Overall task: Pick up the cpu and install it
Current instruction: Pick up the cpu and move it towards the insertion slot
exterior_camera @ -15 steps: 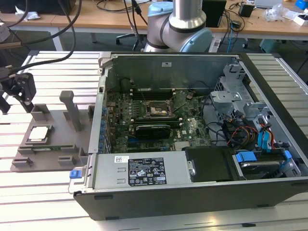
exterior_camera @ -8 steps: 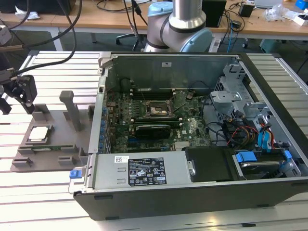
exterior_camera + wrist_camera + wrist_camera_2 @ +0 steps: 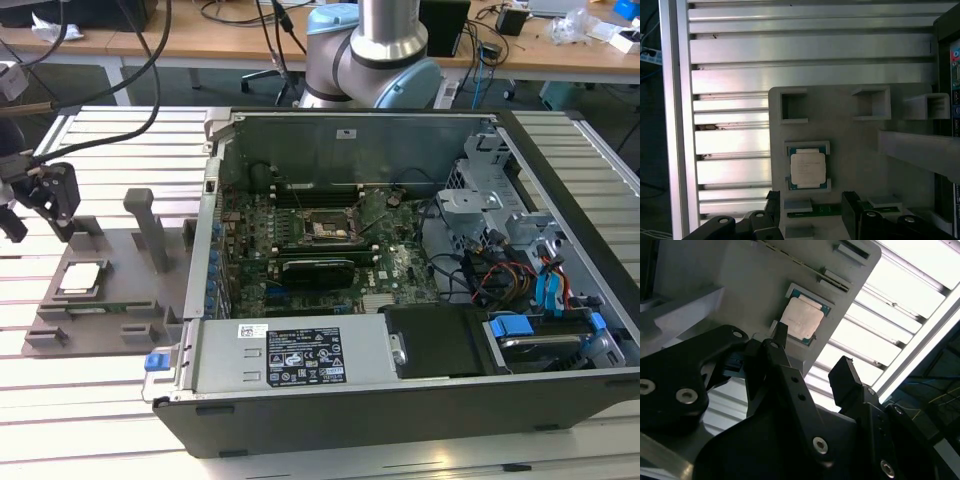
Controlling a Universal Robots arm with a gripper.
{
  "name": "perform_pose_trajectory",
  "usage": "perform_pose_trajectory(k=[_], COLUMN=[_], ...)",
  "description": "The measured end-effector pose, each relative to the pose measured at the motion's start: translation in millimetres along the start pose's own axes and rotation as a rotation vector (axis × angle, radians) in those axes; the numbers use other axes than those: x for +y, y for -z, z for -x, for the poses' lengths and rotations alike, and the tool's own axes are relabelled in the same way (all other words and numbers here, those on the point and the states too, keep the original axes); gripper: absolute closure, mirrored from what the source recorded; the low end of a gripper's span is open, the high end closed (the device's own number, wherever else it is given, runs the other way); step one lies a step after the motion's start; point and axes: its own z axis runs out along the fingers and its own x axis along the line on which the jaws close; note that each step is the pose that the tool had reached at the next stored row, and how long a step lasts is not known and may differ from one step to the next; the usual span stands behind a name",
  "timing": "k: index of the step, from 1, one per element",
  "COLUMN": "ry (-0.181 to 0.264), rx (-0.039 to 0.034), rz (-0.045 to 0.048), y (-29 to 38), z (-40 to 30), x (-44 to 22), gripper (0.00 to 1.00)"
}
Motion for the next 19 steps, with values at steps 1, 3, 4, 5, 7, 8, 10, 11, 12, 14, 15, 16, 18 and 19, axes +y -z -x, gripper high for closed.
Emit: perform_pose_trajectory(k=[1, 3, 4, 5, 7, 8, 10, 11, 12, 14, 15, 16, 18, 19], ry=[0.0, 0.0, 0.0, 0.0, 0.0, 0.0, 0.001, 0.001, 0.006, 0.016, 0.027, 0.037, 0.041, 0.042], rx=[-0.0001, -0.0002, 0.0, 0.0, -0.0002, 0.0, -0.0003, -0.0003, -0.0005, -0.0007, -0.0011, -0.0016, -0.0013, -0.0012], rz=[0.0001, 0.0002, 0.0001, 0.0, 0.0001, 0.0, -0.0025, -0.0044, -0.008, -0.0081, -0.0077, -0.0073, -0.0032, 0.0], y=[-0.4, -1.7, -2.1, -2.6, -4.5, -6.6, -10.5, -11.7, -13.5, -15.0, -16.0, -16.8, -17.0, -17.1], z=[0.0, 0.0, -0.1, -0.1, -0.1, -0.2, -0.2, -0.1, 0.1, 0.9, 2.1, 3.3, 3.8, 3.9], x=[0.0, 0.0, 0.1, 0.1, 0.1, 0.2, 0.2, 0.3, 0.3, 0.4, 0.5, 0.6, 0.5, 0.5], gripper=[0.39, 0.39, 0.39, 0.39, 0.39, 0.39, 0.39, 0.39, 0.39, 0.39, 0.39, 0.39, 0.39, 0.39])
